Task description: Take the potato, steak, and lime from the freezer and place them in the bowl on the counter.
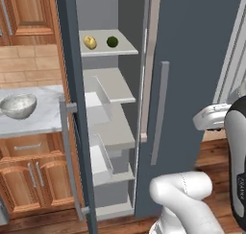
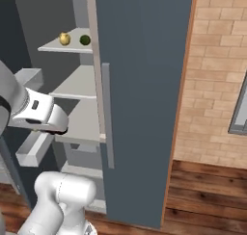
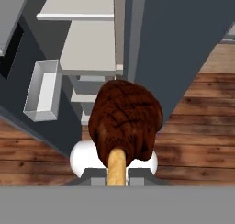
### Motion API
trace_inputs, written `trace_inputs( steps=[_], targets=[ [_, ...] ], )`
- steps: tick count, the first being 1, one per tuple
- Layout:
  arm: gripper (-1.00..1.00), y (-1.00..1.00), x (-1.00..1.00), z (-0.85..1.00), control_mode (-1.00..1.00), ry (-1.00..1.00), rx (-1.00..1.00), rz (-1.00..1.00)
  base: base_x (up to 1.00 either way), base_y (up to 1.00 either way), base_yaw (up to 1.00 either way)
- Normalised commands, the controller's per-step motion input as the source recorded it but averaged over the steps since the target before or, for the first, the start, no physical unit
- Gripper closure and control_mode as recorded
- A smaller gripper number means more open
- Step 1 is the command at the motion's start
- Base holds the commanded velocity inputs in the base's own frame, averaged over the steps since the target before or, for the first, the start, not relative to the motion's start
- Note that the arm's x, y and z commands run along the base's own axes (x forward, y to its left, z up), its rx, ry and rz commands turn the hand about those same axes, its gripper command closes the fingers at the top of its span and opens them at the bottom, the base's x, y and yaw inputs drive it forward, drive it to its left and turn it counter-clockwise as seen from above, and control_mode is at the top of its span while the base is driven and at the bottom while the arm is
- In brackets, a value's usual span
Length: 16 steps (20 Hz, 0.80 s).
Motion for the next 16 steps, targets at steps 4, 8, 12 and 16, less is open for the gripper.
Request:
trace_inputs(
  steps=[4,8,12,16],
  targets=[
    [1.00,0.00,0.00,0.00,1.00,0.00,0.00,0.00,-1.00,0.00,-0.04],
    [1.00,0.00,0.00,0.00,1.00,0.00,0.00,0.00,-0.96,0.09,-0.05],
    [1.00,0.00,0.00,0.00,1.00,0.00,0.00,0.00,-0.42,0.86,0.00],
    [1.00,0.00,0.00,0.00,1.00,0.00,0.00,0.00,-0.18,1.00,0.00]
  ],
)
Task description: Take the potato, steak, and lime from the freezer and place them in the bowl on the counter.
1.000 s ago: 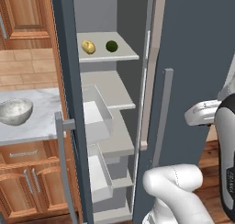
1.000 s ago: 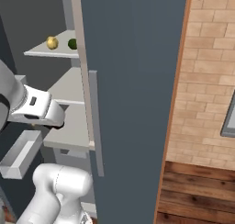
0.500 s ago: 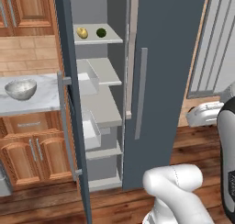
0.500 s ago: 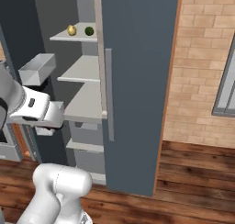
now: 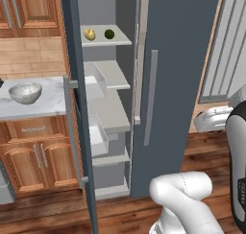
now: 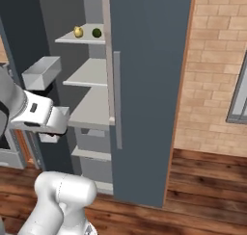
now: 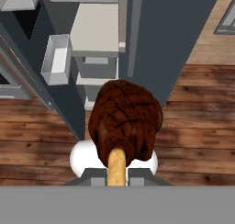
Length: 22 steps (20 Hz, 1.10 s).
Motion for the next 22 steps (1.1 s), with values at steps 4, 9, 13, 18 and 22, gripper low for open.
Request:
trace_inputs(
  steps=[4,9,13,18,22],
  targets=[
    [1.00,0.00,0.00,0.00,1.00,0.00,0.00,0.00,-0.04,0.97,-0.01],
    [1.00,0.00,0.00,0.00,1.00,0.00,0.00,0.00,0.00,0.74,0.00],
    [1.00,0.00,0.00,0.00,1.00,0.00,0.00,0.00,0.01,0.54,0.00],
    [1.00,0.00,0.00,0.00,1.00,0.00,0.00,0.00,0.01,0.52,0.00],
    [1.00,0.00,0.00,0.00,1.00,0.00,0.00,0.00,0.00,0.82,0.00]
  ],
)
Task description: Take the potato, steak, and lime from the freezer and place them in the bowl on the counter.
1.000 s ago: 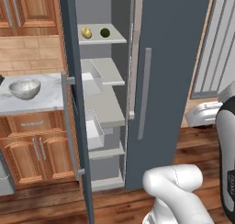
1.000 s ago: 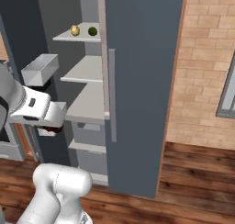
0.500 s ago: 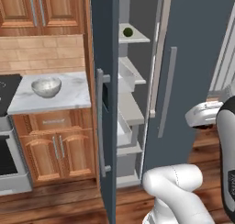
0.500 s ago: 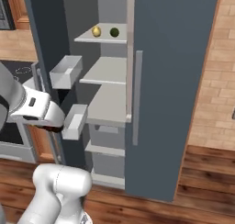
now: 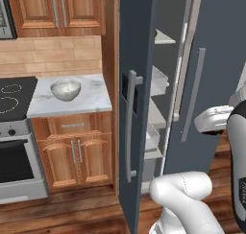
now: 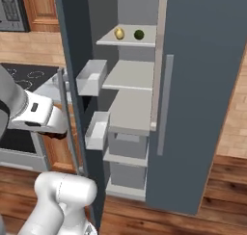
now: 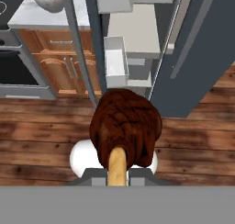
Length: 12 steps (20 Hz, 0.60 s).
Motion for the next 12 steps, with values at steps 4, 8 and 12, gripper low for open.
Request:
trace_inputs(
  steps=[4,8,12],
  targets=[
    [1.00,0.00,0.00,0.00,1.00,0.00,0.00,0.00,0.00,0.94,0.00],
    [1.00,0.00,0.00,0.00,1.00,0.00,0.00,0.00,0.00,0.98,0.00],
    [1.00,0.00,0.00,0.00,1.00,0.00,0.00,0.00,0.00,1.00,0.00]
  ],
)
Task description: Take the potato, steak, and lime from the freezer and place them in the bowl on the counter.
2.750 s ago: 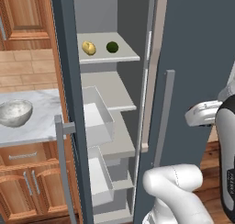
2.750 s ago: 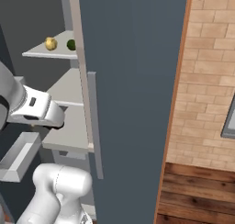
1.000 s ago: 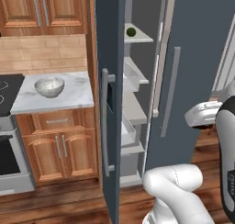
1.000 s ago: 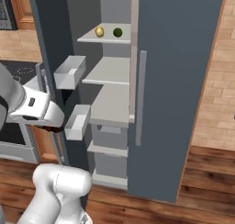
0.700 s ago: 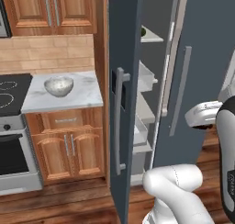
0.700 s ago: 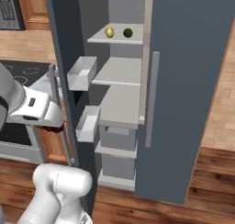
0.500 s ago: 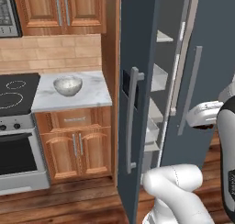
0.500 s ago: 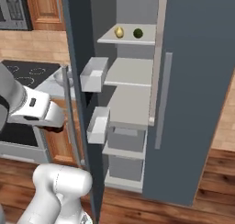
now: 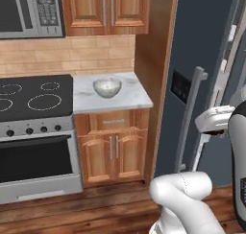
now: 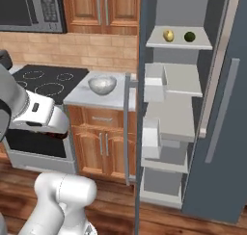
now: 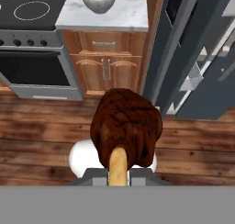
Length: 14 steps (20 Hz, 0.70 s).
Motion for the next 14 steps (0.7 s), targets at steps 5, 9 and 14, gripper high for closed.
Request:
trace_inputs(
  steps=[5,9,14],
  targets=[
    [1.00,0.00,0.00,0.00,1.00,0.00,0.00,0.00,0.22,0.73,0.00],
    [1.00,0.00,0.00,0.00,1.00,0.00,0.00,0.00,0.67,0.15,-0.01],
    [1.00,0.00,0.00,0.00,1.00,0.00,0.00,0.00,0.67,0.35,-0.04]
  ],
)
